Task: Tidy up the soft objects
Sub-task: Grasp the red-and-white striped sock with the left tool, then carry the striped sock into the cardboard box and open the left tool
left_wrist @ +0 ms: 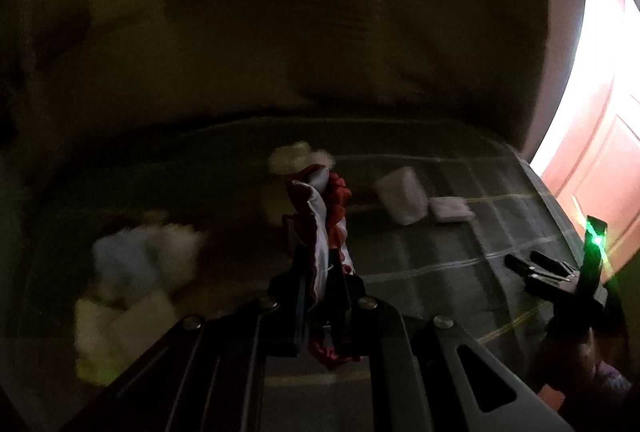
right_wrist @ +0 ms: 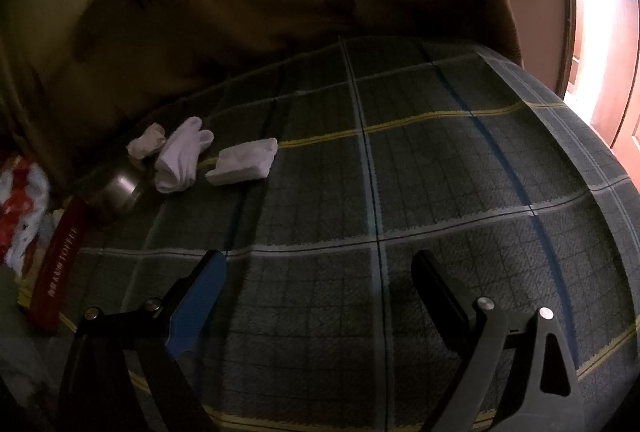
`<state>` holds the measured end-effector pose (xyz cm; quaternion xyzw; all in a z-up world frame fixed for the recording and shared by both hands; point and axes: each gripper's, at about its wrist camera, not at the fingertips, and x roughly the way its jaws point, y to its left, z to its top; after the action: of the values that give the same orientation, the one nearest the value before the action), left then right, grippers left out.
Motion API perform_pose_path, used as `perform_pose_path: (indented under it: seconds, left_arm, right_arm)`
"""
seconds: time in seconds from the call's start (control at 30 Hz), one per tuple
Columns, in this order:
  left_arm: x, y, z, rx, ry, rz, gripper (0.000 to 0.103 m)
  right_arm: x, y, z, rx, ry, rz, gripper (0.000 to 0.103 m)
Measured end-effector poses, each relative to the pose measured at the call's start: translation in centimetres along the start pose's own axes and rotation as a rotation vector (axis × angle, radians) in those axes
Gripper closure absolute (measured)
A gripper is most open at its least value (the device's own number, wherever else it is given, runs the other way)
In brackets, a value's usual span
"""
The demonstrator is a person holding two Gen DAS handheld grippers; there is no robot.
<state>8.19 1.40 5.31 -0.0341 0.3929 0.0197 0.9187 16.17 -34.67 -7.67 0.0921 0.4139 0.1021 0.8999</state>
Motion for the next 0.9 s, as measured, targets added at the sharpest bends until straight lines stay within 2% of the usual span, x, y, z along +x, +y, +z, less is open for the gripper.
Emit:
perform_pose_path:
  seconds: [0.2,0.33,0.43,0.7,0.9]
  left_arm:
    - [-2.1,7.4,-1.5,-0.099,0.007,0.080,0.094]
    - [-2.0,11.2,-2.3,-0.119,0.006,0.130,0.094]
    - [-0.8,13.4,-2.7,-0.153,0.027,0.107,0.094]
    - [2.9,13.4,-2.7,-0.119,0.059,0.092,0.094]
    - [4.3,13.3,-3.1,-0.125,0.082,0.047,0.091]
  right_arm:
    - [0.3,0.0,0.0,-0.005,0.008,-0.006,0.010]
    - [0.3,0.0,-0.1,-0.005,0.007,-0.011,0.010]
    - [0.3,0.0,-0.1,-0.006,0.012,-0.014,0.010]
    - [0.7,0.0,0.0,-0.007,0.026,-0.017,0.010]
    - [0.8,-0.1,0.0,-0.007,0.029,-0.020,0.010]
